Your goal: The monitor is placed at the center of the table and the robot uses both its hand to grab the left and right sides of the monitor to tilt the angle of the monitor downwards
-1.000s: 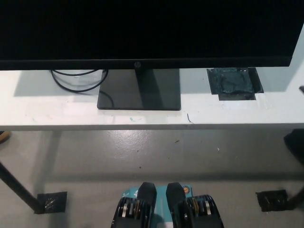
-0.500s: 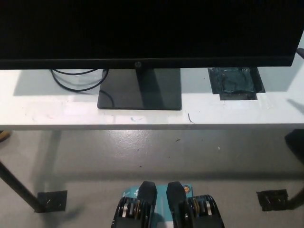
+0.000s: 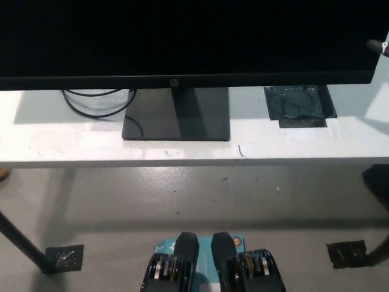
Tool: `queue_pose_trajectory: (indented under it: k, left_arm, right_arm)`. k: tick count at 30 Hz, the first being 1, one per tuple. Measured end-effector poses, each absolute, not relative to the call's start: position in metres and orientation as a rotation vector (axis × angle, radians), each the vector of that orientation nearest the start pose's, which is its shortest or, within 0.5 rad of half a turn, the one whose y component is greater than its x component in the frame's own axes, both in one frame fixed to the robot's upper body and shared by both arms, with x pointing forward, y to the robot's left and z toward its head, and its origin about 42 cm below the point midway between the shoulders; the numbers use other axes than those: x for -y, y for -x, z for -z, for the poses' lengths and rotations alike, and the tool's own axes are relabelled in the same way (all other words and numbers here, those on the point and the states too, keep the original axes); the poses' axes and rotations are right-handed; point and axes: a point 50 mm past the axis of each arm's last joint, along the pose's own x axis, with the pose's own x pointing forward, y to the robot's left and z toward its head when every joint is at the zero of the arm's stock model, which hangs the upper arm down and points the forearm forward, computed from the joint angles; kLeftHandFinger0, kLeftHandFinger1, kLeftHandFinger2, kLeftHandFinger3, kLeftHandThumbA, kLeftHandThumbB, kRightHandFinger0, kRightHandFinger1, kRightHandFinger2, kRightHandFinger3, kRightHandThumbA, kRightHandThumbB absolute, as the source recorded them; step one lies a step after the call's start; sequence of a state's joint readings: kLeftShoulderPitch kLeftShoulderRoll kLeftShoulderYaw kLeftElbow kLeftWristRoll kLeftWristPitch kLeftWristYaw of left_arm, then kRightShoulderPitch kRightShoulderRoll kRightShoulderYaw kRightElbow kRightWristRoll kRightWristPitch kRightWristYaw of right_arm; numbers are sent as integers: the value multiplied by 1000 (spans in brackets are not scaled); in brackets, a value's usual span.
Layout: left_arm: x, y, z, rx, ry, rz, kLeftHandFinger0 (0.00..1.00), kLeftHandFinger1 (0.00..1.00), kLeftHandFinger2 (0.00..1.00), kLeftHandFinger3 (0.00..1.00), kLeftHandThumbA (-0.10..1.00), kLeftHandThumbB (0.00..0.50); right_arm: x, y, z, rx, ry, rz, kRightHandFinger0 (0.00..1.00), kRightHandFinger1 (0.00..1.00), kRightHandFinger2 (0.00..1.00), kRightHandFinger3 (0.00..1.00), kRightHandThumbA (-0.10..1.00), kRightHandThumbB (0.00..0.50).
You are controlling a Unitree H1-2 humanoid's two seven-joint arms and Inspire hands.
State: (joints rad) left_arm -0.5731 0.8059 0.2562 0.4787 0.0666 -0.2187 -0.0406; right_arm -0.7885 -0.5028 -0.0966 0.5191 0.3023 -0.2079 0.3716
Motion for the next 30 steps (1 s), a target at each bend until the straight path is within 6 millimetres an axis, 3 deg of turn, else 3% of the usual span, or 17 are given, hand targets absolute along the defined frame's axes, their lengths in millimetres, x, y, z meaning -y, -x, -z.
queue_pose_trajectory:
  k: [5, 7, 11, 14, 18, 20, 21, 24, 28, 29, 30]
  left_arm:
    - [-530, -425, -347, 352, -710, -336, 1000, 1000, 1000, 1000, 1000, 425]
    - [-528, -430, -348, 351, -714, -322, 1000, 1000, 1000, 1000, 1000, 452]
    - [-522, -443, -350, 338, -746, -289, 1000, 1000, 1000, 1000, 1000, 470]
    - [-517, -448, -353, 338, -775, -265, 1000, 1000, 1000, 1000, 1000, 468]
    - [-513, -451, -352, 337, -806, -236, 1000, 1000, 1000, 1000, 1000, 470]
    - [-513, -452, -351, 333, -812, -231, 1000, 1000, 1000, 1000, 1000, 440]
    - [-512, -452, -351, 334, -812, -231, 1000, 1000, 1000, 1000, 1000, 450]
    - [-512, -452, -351, 335, -813, -230, 1000, 1000, 1000, 1000, 1000, 465]
    - [-511, -452, -348, 332, -823, -221, 1000, 1000, 1000, 1000, 1000, 469]
    - [-511, -452, -348, 332, -824, -219, 1000, 1000, 1000, 1000, 1000, 444]
    - [-511, -453, -347, 332, -826, -216, 1000, 1000, 1000, 1000, 993, 432]
  right_arm:
    - [357, -498, -342, 466, 215, -293, 1000, 1000, 1000, 1000, 957, 500]
    - [356, -500, -345, 452, 223, -312, 1000, 1000, 1000, 1000, 894, 500]
    - [354, -509, -348, 392, 237, -357, 1000, 1000, 1000, 1000, 879, 484]
    - [350, -516, -347, 347, 251, -392, 1000, 1000, 1000, 1000, 904, 500]
    - [349, -522, -348, 311, 257, -404, 1000, 1000, 1000, 1000, 924, 482]
    - [348, -523, -347, 299, 255, -408, 1000, 1000, 1000, 1000, 943, 475]
    - [347, -523, -345, 291, 254, -412, 1000, 1000, 1000, 1000, 943, 444]
    - [343, -525, -337, 273, 238, -418, 1000, 1000, 1000, 1000, 930, 427]
    - [343, -528, -327, 249, 191, -409, 1000, 1000, 1000, 1000, 901, 439]
    - [342, -528, -325, 245, 184, -409, 1000, 1000, 1000, 1000, 905, 399]
    - [341, -529, -322, 238, 176, -410, 1000, 1000, 1000, 1000, 868, 461]
